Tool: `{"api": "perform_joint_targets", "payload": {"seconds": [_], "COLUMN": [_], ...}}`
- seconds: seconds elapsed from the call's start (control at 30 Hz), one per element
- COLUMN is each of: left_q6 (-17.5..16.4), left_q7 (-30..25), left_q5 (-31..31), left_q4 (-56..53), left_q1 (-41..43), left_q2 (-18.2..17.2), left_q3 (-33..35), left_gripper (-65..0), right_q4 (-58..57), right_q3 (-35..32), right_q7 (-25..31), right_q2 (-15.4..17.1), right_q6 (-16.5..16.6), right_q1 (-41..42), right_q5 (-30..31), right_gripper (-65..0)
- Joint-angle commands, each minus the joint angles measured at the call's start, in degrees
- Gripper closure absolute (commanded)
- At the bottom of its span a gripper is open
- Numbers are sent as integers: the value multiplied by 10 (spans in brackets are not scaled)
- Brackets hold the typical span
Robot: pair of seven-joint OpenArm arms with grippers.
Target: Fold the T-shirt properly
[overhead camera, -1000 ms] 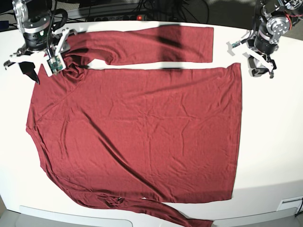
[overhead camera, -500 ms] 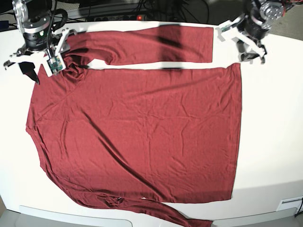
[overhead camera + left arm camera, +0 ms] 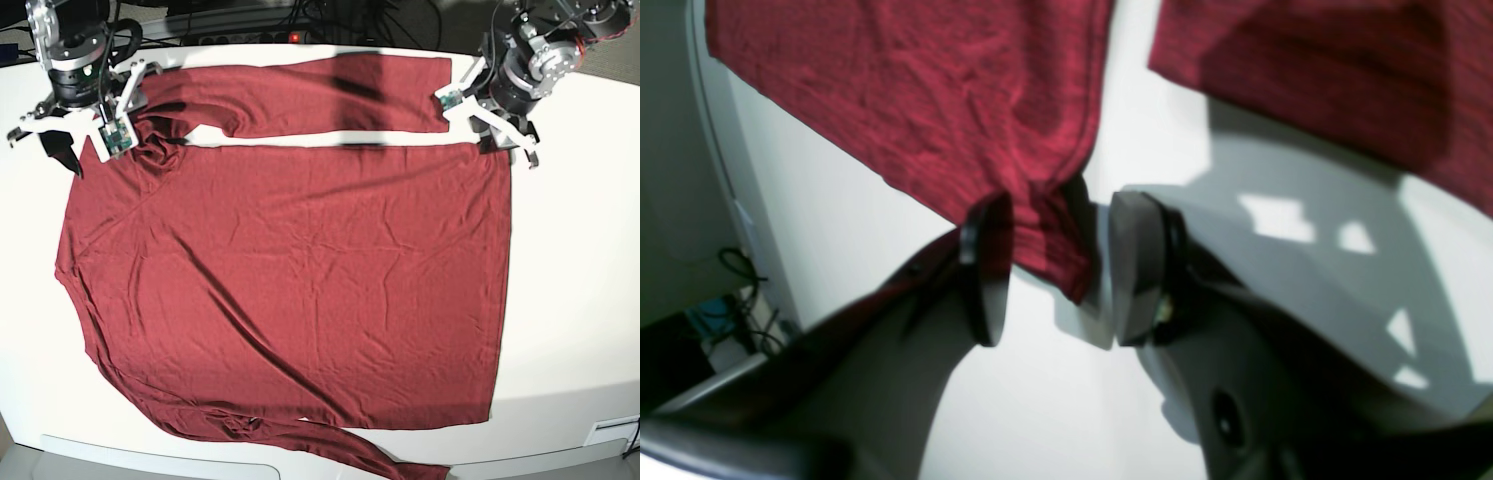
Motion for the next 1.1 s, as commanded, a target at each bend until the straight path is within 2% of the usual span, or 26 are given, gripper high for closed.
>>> {"api": "perform_joint_targets", "payload": {"seconds": [0.0,0.17,0.4,0.53,0.8,0.93,1.07], "left_q6": [-43,-42,-40,-40,-41,-41,-41], "left_q7": [13,14,49,73,61,35,31], "left_q5": [-38,-37,-38,-56,-56,-56,-56], "left_q4": [-11,-26,-131,-137,-137,-137,-137], "left_q1": [8,3,-19,-5,16,16,16], "left_q2": [-2,17,67,54,8,7,17], "left_q3": [7,7,7,7,7,7,7], "left_gripper": [-262,-262,-262,-262,-261,-241,-203], "right_q4": [10,10,10,10,10,10,10], "right_q3": [4,4,4,4,4,4,4], "right_q7": [6,5,-5,-5,-4,-4,-5], "right_q2": [6,6,-5,-8,-8,-8,-8], "right_q6": [-8,-8,-8,-8,-8,-8,-8], "right_q1": [-2,-2,-2,-2,-2,-2,-2], "right_q5": [-9,-9,-10,-9,-10,-10,-10], "right_gripper": [-327,-327,-327,-327,-327,-327,-327]}}
